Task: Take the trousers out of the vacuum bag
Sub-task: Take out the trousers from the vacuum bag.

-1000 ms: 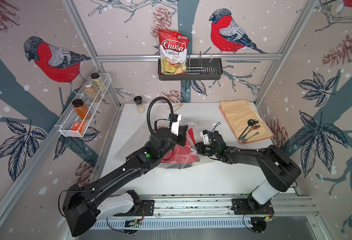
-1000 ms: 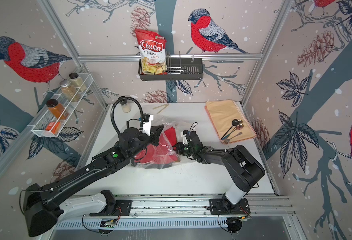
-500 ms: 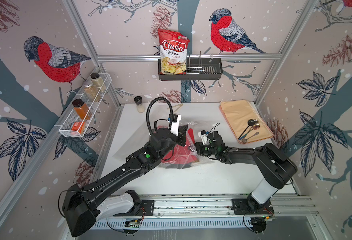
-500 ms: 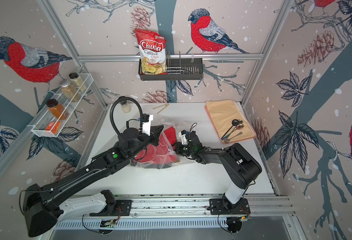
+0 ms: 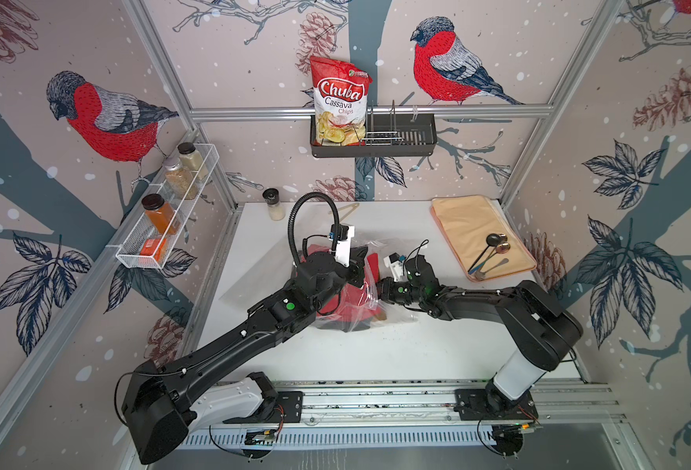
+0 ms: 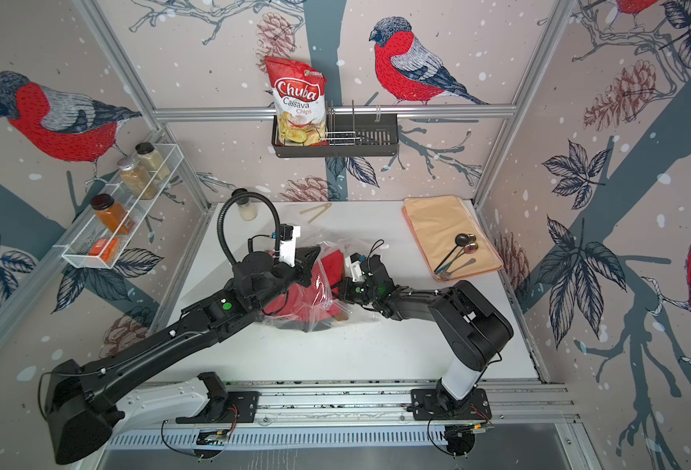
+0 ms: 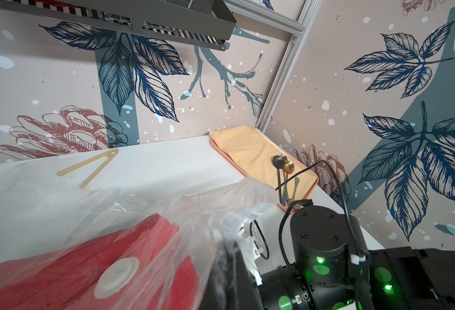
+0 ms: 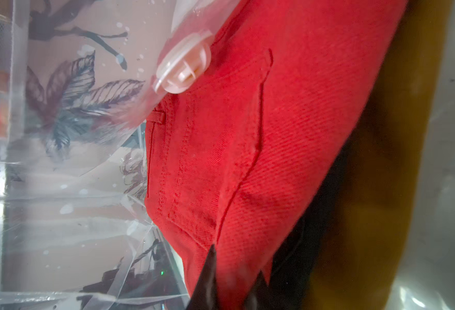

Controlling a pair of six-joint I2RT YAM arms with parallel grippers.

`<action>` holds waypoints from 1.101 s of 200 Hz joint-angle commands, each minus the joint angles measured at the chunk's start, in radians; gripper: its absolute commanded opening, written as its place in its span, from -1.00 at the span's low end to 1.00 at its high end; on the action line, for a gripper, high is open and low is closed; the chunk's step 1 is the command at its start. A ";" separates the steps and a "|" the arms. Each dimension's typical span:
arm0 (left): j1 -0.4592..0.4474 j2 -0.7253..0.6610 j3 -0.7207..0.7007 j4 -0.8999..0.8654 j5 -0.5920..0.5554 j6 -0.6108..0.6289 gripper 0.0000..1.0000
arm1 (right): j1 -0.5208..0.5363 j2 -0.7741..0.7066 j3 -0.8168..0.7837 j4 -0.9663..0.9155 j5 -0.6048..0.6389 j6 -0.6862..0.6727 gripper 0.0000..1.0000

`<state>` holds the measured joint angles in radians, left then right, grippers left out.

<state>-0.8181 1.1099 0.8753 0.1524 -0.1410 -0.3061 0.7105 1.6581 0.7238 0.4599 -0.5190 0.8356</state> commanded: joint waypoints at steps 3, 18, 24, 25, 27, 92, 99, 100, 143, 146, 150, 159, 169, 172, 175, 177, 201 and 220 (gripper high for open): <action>0.002 0.002 -0.002 0.067 -0.012 0.008 -1.00 | 0.003 -0.051 0.016 -0.103 0.045 -0.068 -0.89; 0.002 0.004 -0.004 0.070 -0.011 0.007 -1.00 | 0.001 -0.079 0.015 -0.122 0.050 -0.077 -1.00; 0.002 0.004 -0.005 0.074 -0.011 0.008 -1.00 | -0.001 -0.090 0.018 -0.131 0.051 -0.080 -1.00; 0.002 0.004 -0.005 0.074 -0.011 0.007 -1.00 | -0.001 -0.092 0.018 -0.132 0.050 -0.081 -1.00; 0.002 0.005 -0.006 0.076 -0.011 0.007 -1.00 | -0.001 -0.095 0.020 -0.135 0.051 -0.082 -1.00; 0.007 0.036 0.013 0.078 -0.040 0.016 -1.00 | -0.007 -0.223 0.108 -0.316 0.102 -0.148 -1.00; 0.009 0.045 0.020 0.076 -0.042 0.015 -1.00 | -0.006 -0.238 0.123 -0.345 0.112 -0.156 -1.00; 0.010 0.046 0.021 0.076 -0.042 0.015 -1.00 | -0.006 -0.240 0.125 -0.349 0.113 -0.157 -1.00; 0.033 0.090 0.076 0.070 -0.066 0.008 -1.00 | -0.006 -0.331 0.228 -0.519 0.170 -0.203 -1.00; 0.034 0.091 0.079 0.070 -0.066 0.009 -1.00 | -0.006 -0.337 0.235 -0.528 0.174 -0.205 -1.00; 0.037 0.095 0.085 0.070 -0.065 0.009 -1.00 | -0.006 -0.345 0.241 -0.539 0.179 -0.208 -1.00; 0.045 0.105 0.097 0.067 -0.061 0.012 -1.00 | -0.006 -0.362 0.256 -0.562 0.191 -0.213 -1.00; 0.056 0.113 0.110 0.064 -0.048 0.010 -1.00 | -0.009 -0.380 0.278 -0.592 0.203 -0.223 -1.00; 0.060 0.117 0.113 0.063 -0.044 0.010 -1.00 | -0.008 -0.384 0.285 -0.603 0.208 -0.225 -1.00; 0.065 0.120 0.116 0.061 -0.039 0.008 -1.00 | -0.008 -0.388 0.293 -0.614 0.211 -0.229 -1.00; 0.067 0.122 0.116 0.060 -0.036 0.006 -1.00 | -0.008 -0.392 0.299 -0.622 0.214 -0.231 -1.00; 0.096 0.140 0.117 0.057 0.018 -0.011 -1.00 | -0.014 -0.413 0.374 -0.723 0.261 -0.252 -1.00; 0.104 0.149 0.108 0.073 0.042 -0.017 -1.00 | -0.017 -0.445 0.417 -0.785 0.305 -0.266 -1.00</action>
<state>-0.7261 1.2514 0.9821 0.1707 -0.1417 -0.3099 0.6987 1.2518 1.0885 -0.2775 -0.2821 0.6094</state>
